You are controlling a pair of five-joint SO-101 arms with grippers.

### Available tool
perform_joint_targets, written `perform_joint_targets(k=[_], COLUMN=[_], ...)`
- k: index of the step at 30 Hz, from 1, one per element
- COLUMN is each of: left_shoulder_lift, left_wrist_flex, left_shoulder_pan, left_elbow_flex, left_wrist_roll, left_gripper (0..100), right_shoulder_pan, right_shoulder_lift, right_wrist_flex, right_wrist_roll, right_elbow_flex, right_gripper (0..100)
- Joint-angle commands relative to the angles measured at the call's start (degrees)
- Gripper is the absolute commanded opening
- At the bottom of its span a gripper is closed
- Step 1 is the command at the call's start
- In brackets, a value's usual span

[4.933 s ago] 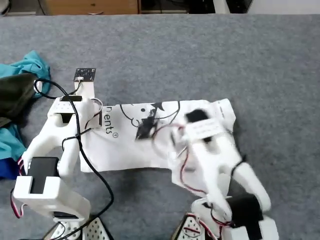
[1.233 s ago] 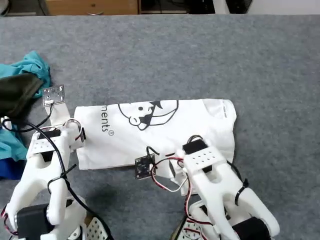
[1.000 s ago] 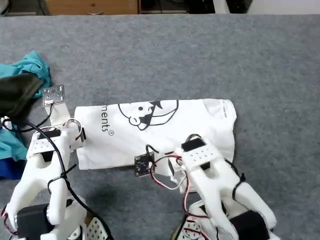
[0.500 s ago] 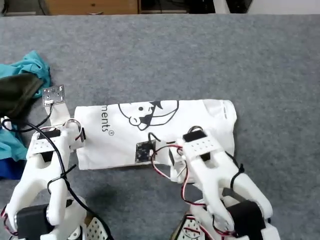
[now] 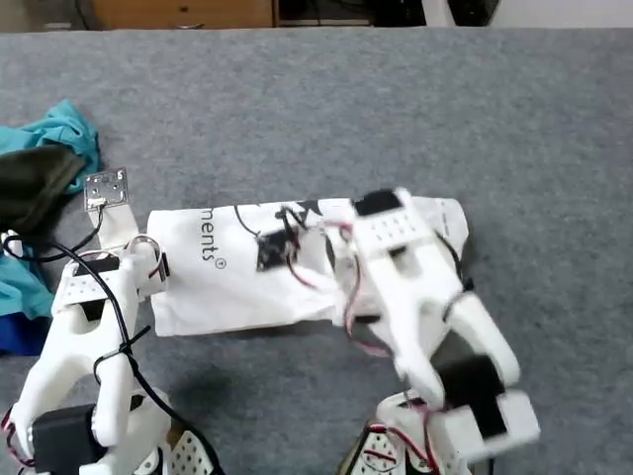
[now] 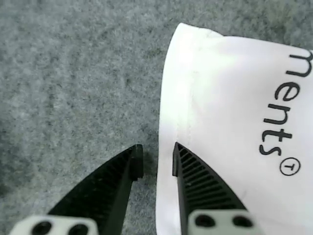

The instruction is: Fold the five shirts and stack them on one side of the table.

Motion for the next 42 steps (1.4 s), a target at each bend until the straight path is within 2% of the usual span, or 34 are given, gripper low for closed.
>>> perform_joint_targets(k=[1,7,12,14,17,19,21,24,29,30,31,32,36,42], left_shoulder_lift=[-0.3,-0.3,-0.3,-0.3,-0.3,-0.3,-0.3,-0.3,-0.3,-0.3,-0.3,-0.3,-0.3,-0.4], left_wrist_flex=[-0.1,-0.1,-0.1,-0.1,-0.1,-0.1,-0.1,-0.1,-0.1,-0.1,-0.1,-0.1,-0.1,-0.1], left_shoulder_pan=[0.7,0.7,0.7,0.7,0.7,0.7,0.7,0.7,0.7,0.7,0.7,0.7,0.7,0.7], left_elbow_flex=[-2.2,-2.2,-2.2,-2.2,-2.2,-2.2,-2.2,-2.2,-2.2,-2.2,-2.2,-2.2,-2.2,-2.1], left_wrist_roll=[-0.3,-0.3,-0.3,-0.3,-0.3,-0.3,-0.3,-0.3,-0.3,-0.3,-0.3,-0.3,-0.3,-0.3], left_gripper=[12,12,12,12,12,12,12,12,12,12,12,12,12,12], right_shoulder_pan=[1.2,1.0,1.0,1.0,1.9,2.9,4.4,6.7,12.0,12.6,13.0,13.1,11.3,10.5], right_shoulder_lift=[11.0,24.7,30.6,32.6,34.5,34.5,34.3,32.7,23.5,20.7,17.8,14.5,1.1,-11.1], right_wrist_flex=[4.9,13.3,14.4,14.1,12.7,13.0,14.9,18.1,18.2,18.2,18.2,18.2,16.9,3.4], right_wrist_roll=[1.1,4.2,4.8,4.5,2.2,1.9,1.8,1.3,-6.4,-6.7,-6.7,-6.3,-3.3,-3.0], right_elbow_flex=[-16.2,-37.1,-45.6,-46.9,-48.1,-49.5,-51.3,-55.0,-56.5,-54.3,-51.0,-46.8,-26.1,0.7], right_gripper=[0.2,0.2,2.6,12.4,32.3,39.1,37.9,30.6,8.0,1.5,0.0,2.1,0.3,0.3])
